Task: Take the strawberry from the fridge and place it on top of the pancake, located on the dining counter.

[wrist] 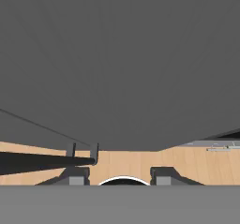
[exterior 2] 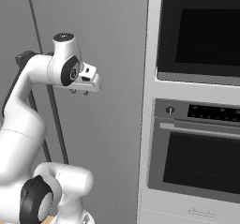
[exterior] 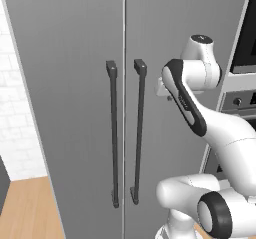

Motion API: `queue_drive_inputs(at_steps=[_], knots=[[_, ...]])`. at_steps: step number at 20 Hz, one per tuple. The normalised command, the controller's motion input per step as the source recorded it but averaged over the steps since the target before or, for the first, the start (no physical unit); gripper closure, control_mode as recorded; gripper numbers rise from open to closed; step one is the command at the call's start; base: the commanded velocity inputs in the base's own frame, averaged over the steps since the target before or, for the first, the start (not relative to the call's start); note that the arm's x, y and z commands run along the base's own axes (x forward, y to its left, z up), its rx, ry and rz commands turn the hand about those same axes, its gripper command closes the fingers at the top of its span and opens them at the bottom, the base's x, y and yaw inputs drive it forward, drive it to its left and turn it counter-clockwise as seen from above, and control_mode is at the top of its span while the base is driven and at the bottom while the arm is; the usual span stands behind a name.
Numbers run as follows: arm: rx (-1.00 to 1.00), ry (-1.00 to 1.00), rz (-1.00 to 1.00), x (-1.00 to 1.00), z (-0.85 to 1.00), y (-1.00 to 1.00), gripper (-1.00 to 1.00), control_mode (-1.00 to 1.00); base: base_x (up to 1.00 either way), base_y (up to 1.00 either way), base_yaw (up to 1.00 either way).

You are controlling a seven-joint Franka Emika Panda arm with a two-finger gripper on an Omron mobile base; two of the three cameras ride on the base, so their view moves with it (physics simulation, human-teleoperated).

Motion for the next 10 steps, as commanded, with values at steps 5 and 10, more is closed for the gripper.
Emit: queue_drive_inputs(at_steps=[5,10], knots=[[0.00,0.00,0.00,0.00,0.00,0.00,-1.00,1.00,-0.02,0.00,0.00],[0.00,0.00,0.00,0.00,0.00,0.00,-1.00,1.00,-0.19,-0.02,0.00]])
